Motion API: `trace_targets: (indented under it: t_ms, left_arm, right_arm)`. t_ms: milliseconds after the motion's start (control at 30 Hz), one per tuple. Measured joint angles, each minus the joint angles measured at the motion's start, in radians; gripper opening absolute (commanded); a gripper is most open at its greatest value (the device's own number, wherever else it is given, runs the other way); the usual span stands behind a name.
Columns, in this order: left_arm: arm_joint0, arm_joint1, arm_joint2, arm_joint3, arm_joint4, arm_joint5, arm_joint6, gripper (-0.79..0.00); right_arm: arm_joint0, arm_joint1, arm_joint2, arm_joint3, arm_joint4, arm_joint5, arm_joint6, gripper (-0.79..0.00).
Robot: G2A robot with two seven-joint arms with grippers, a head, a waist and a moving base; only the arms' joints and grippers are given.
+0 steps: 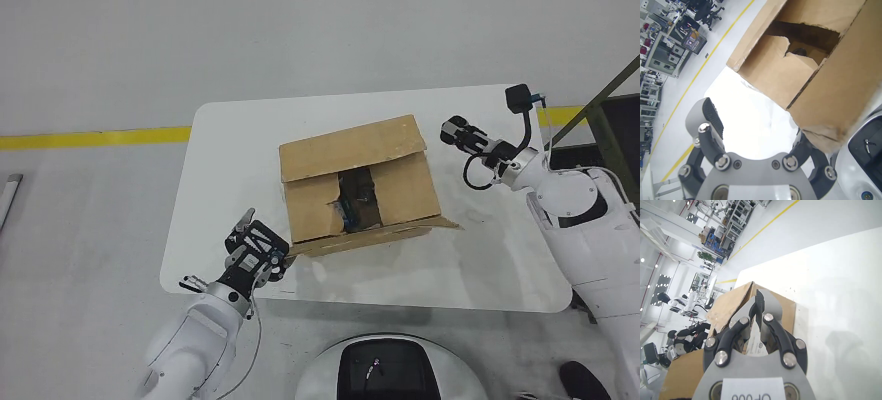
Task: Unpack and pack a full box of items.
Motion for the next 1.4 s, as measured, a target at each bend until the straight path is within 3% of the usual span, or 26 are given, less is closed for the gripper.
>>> trace_targets:
  t_ms: [600, 1067, 1167, 1400]
  left_arm:
    - [-0.220, -0.065, 0.135, 0.169, 0.003, 0.063, -0.080, 0.000]
    - [-0.246, -0.091, 0.132, 0.200, 0.015, 0.061, -0.110, 0.000]
    - [-0.244, -0.095, 0.127, 0.198, 0.023, 0.059, -0.112, 0.000]
    - [-0.230, -0.104, 0.110, 0.194, 0.024, 0.050, -0.108, 0.000]
  right_arm:
    - [-0.187, 0.021, 0.032, -0.194, 0.005, 0.054, 0.106, -0.785]
    - [-0.261, 0.036, 0.041, -0.304, 0.051, 0.047, 0.249, -0.785]
    - [-0.258, 0.040, 0.061, -0.312, 0.017, 0.057, 0.203, -0.785]
    - [-0.187, 0.032, 0.074, -0.387, -0.083, 0.064, -0.055, -0.785]
